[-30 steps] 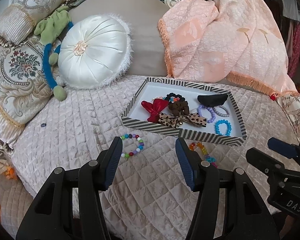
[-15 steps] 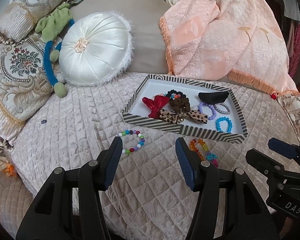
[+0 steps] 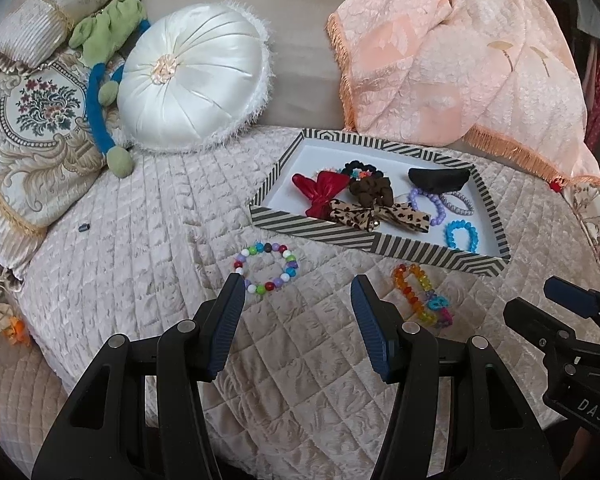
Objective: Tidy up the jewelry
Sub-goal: 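Withdraw both tools back over the remaining bead bracelets, then grasp the multicolour bead bracelet with the left tool while the right grasps the orange charm bracelet, then carry both bracelets over the tray and lower them inside, then open both tools to release the bracelets and lift them away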
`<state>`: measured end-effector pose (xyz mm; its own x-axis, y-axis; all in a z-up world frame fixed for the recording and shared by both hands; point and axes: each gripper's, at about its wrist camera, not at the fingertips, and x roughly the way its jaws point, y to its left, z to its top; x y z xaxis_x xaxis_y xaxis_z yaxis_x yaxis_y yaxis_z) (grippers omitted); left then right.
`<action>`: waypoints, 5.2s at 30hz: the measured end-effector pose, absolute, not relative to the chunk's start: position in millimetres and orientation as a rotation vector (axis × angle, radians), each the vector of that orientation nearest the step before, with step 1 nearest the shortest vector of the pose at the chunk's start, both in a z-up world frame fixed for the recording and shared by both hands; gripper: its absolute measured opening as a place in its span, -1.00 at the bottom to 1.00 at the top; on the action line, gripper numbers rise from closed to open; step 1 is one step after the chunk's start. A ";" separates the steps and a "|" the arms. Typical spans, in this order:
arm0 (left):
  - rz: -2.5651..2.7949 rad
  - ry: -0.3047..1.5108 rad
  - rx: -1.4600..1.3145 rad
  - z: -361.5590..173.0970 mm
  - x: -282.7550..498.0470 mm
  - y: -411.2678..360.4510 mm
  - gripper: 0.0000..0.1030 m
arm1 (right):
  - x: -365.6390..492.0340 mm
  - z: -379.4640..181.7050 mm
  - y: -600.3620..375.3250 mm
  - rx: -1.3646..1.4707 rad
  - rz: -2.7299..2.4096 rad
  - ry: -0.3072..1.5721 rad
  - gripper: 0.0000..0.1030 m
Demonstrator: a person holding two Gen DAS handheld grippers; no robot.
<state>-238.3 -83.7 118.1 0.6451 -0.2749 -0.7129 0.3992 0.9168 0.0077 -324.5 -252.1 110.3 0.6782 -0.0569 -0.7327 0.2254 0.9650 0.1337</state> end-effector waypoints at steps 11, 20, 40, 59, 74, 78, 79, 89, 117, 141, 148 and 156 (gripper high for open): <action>-0.353 0.875 0.116 99.7 -208.9 -59.6 0.07 | -313.5 72.3 -267.7 0.226 -0.169 0.904 0.27; -0.308 0.976 0.007 88.7 -164.1 -30.3 0.07 | -289.1 51.0 -280.2 0.250 -0.130 0.935 0.05; -0.287 1.113 0.091 22.7 -94.9 -64.4 -0.44 | -236.0 19.2 -294.2 0.239 -0.058 0.961 -0.83; -0.454 0.996 0.065 119.0 -127.5 -53.9 -0.84 | -281.5 126.0 -302.5 0.283 0.009 0.764 -0.83; -0.484 0.909 0.120 155.9 -140.6 -80.3 -0.84 | -286.4 148.4 -316.7 0.271 -0.029 0.734 -0.83; -0.491 0.904 0.138 157.4 -139.7 -88.8 -0.84 | -282.1 149.4 -319.5 0.270 -0.034 0.736 -0.83; -0.492 0.904 0.143 157.6 -138.7 -91.2 -0.84 | -281.1 149.1 -320.0 0.271 -0.034 0.737 -0.83; -0.500 0.906 0.178 156.0 -125.6 -118.3 -0.84 | -253.6 136.2 -328.2 0.278 -0.034 0.780 -0.83; -0.642 0.982 0.180 130.5 -74.4 -277.3 -0.84 | -202.1 63.2 -366.3 0.379 -0.049 0.900 -0.83; -0.520 1.083 0.170 58.5 -27.9 -268.9 -0.16 | -202.4 53.7 -368.9 0.362 -0.100 0.869 -0.49; -0.525 1.036 0.167 74.8 -48.7 -246.4 -0.06 | -213.8 58.3 -362.2 0.365 -0.121 0.856 -0.34; -0.473 0.896 0.214 102.3 -89.8 -210.6 -0.06 | -225.2 80.2 -345.4 0.320 -0.186 0.812 -0.26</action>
<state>-89.8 -210.6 102.3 0.5312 -0.3055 -0.7903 0.4805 0.8769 -0.0161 -225.2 -345.4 80.2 0.6754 -0.0404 -0.7363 0.2834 0.9360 0.2086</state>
